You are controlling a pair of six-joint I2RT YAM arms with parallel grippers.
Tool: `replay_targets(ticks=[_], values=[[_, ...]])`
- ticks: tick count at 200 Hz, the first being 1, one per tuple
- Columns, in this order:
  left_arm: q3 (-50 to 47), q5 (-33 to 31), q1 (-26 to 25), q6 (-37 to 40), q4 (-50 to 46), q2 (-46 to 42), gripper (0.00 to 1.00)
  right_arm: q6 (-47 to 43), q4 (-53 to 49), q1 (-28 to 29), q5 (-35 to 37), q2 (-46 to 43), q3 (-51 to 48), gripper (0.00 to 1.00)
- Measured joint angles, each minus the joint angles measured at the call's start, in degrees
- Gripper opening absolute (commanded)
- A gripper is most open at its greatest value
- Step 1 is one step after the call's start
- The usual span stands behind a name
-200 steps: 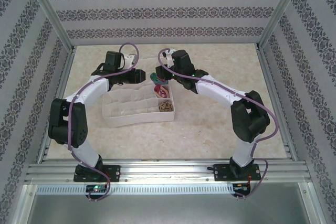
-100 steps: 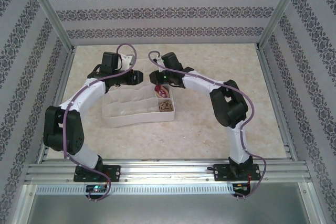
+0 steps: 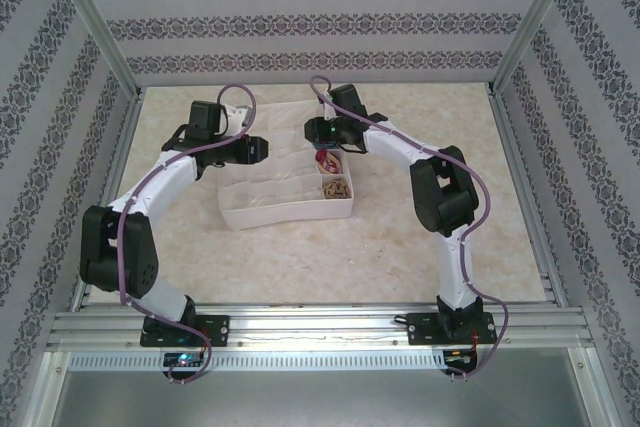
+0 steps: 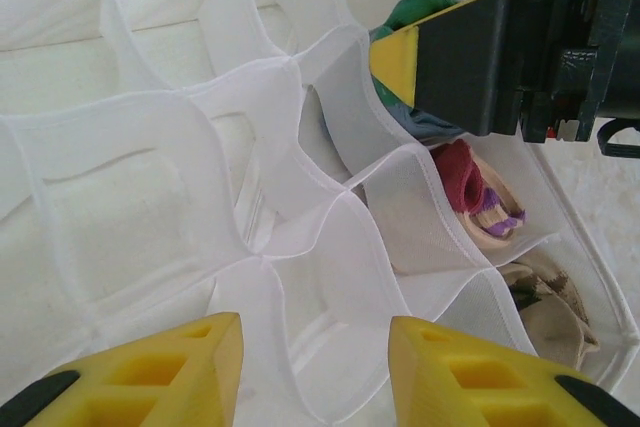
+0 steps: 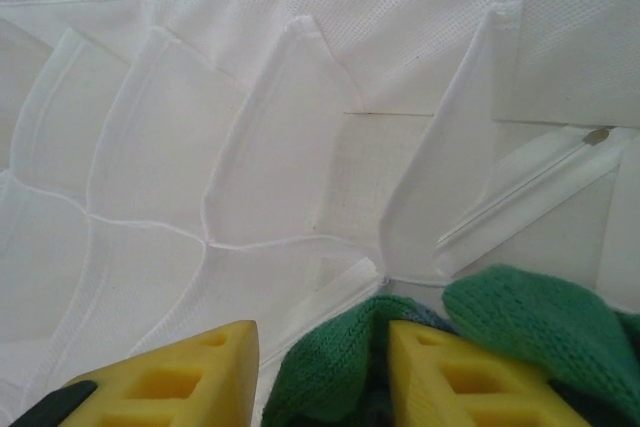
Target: Roll the socks
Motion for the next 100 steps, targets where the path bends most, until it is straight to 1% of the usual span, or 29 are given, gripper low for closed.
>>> replay_targets(ticks=[19, 34, 70, 83, 100], values=[[0.0, -0.8, 1.2, 1.7, -0.8, -2.0, 0.46, -0.3, -1.0, 0.1, -0.3, -1.9, -0.2, 0.44], [0.0, -1.7, 2.8, 3.1, -1.3, -4.2, 0.47, -1.2, -1.4, 0.1, -0.3, -5.3, -1.0, 0.46], [-1.0, -3.9, 9.2, 5.8, -1.2, -10.2, 0.51, -2.8, -0.9, -0.3, -0.2, -18.0, -5.3, 0.51], [-3.0, -4.6, 11.6, 6.5, -0.7, -12.7, 0.53, -3.4, 0.4, -1.2, 0.4, -22.9, -8.5, 0.55], [-6.8, -6.2, 14.2, 7.4, 0.7, -15.9, 0.58, -4.7, 1.7, -2.5, 2.3, -28.5, -14.1, 0.6]])
